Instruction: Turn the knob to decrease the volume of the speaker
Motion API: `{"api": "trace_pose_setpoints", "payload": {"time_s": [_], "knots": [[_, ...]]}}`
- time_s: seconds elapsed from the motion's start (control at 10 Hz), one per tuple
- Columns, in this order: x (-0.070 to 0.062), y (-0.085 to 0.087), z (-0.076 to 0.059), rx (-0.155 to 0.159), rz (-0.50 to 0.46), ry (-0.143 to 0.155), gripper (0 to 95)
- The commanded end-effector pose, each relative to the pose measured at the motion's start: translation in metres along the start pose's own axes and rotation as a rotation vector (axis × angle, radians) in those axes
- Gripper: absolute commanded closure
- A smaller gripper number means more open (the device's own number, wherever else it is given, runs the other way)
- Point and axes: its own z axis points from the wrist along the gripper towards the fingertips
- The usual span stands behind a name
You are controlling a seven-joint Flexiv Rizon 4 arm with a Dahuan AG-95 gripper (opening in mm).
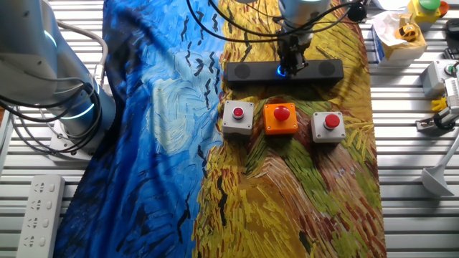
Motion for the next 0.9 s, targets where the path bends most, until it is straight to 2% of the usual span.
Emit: {"api": "trace_pose_setpoints", "payload": {"time_s": [0.1,0.4,0.9], "knots": [[0.0003,-0.0004,0.0010,0.002,-0.046,0.000,95.0],[0.0003,-0.0004,0.0009,-0.002,-0.153,-0.001,95.0],[0.0004,-0.0003,0.0006,0.007,-0.419,0.012,95.0]]}}
